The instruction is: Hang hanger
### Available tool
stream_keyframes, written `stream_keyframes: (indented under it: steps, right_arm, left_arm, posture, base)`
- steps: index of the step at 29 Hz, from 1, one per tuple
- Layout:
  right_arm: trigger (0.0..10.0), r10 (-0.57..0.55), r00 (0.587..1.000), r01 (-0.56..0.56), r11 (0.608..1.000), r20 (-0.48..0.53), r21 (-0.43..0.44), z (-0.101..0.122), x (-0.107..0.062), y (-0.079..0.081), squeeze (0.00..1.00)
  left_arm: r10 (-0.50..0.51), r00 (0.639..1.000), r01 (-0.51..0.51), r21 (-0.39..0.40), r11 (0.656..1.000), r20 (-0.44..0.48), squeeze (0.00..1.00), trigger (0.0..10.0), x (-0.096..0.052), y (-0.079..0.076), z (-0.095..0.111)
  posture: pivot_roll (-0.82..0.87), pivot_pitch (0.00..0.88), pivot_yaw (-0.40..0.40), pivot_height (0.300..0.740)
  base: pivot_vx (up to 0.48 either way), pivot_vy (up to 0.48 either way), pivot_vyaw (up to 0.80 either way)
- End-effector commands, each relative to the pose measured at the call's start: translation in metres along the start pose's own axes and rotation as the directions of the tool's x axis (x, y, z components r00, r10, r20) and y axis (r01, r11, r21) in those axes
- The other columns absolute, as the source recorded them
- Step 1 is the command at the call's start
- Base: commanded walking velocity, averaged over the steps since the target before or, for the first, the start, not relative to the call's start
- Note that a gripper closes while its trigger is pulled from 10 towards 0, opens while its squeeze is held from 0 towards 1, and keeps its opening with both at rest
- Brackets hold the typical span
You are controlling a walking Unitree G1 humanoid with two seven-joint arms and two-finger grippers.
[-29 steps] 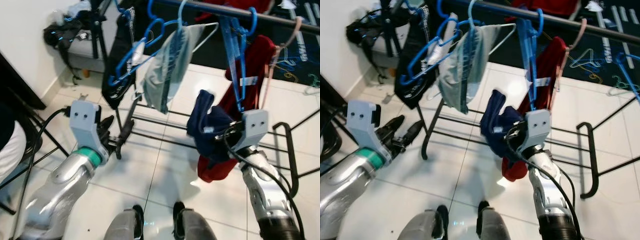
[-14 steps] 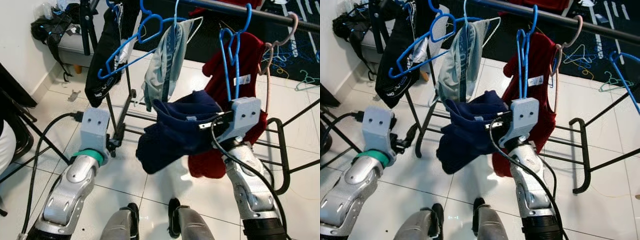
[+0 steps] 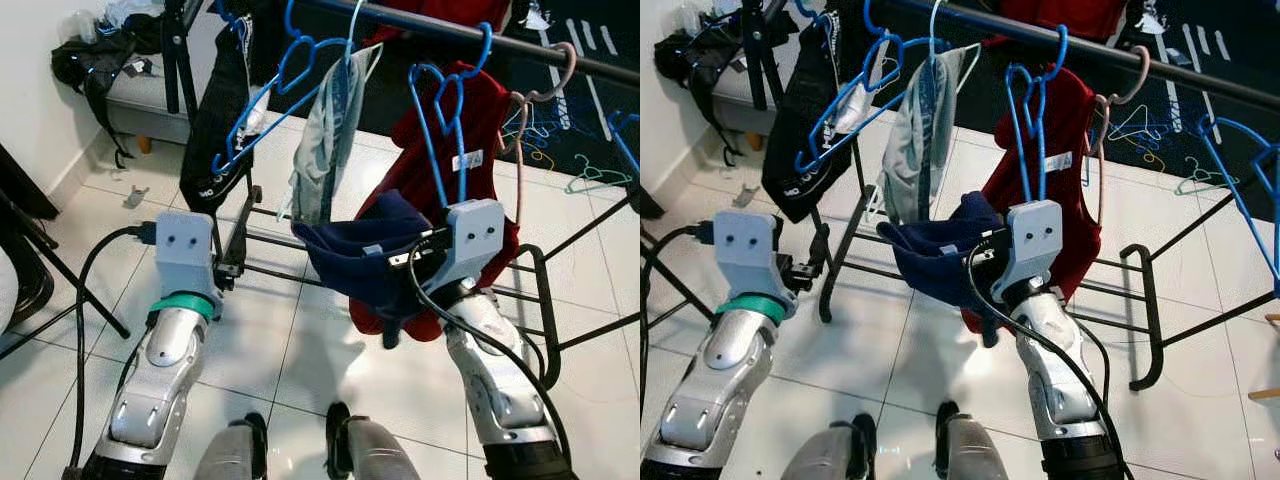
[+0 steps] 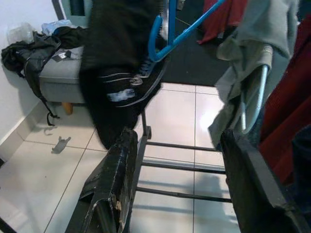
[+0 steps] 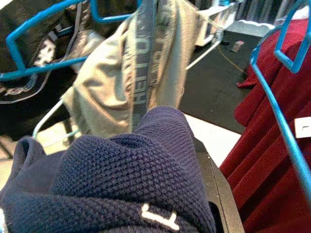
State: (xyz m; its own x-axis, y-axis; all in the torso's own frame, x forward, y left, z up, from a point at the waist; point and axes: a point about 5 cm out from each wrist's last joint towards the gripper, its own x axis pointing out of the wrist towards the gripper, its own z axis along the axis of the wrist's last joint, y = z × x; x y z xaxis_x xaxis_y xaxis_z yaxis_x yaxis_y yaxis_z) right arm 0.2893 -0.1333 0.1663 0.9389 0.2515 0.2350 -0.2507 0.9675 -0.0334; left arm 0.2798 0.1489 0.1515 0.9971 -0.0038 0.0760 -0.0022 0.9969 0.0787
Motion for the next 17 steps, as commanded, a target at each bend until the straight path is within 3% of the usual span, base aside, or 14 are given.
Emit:
stream_keyframes:
  steps: [1, 6, 17]
  right_arm:
    - [10.0, -0.022, 1.0, 0.022, 1.0, 0.005, 0.004, -0.001, -0.003, -0.003, 0.0]
    - [10.0, -0.04, 0.999, 0.039, 0.996, 0.013, 0.077, 0.0, 0.002, 0.005, 0.0]
    - [10.0, -0.003, 1.0, 0.001, 0.996, 0.016, 0.088, -0.001, 0.005, 0.014, 0.0]
  left_arm:
    - [-0.018, 1.0, 0.018, 0.01, 1.0, -0.002, 0.0, 10.0, -0.001, -0.004, -0.002]
    - [-0.049, 0.998, 0.05, -0.006, 0.999, 0.024, 0.0, 10.0, 0.006, -0.01, 0.004]
    - [-0.06, 0.998, 0.06, 0.006, 0.998, 0.03, 0.0, 10.0, 0.0, -0.013, 0.002]
  posture:
    - [-0.11, 0.087, -0.011, 0.74]
    - [-0.09, 0.106, 0.01, 0.74]
    - [-0.07, 0.126, 0.022, 0.74]
  base:
    - [0.0, 0.0, 0.0]
    - [0.0, 0.0, 0.0]
    - [0.0, 0.0, 0.0]
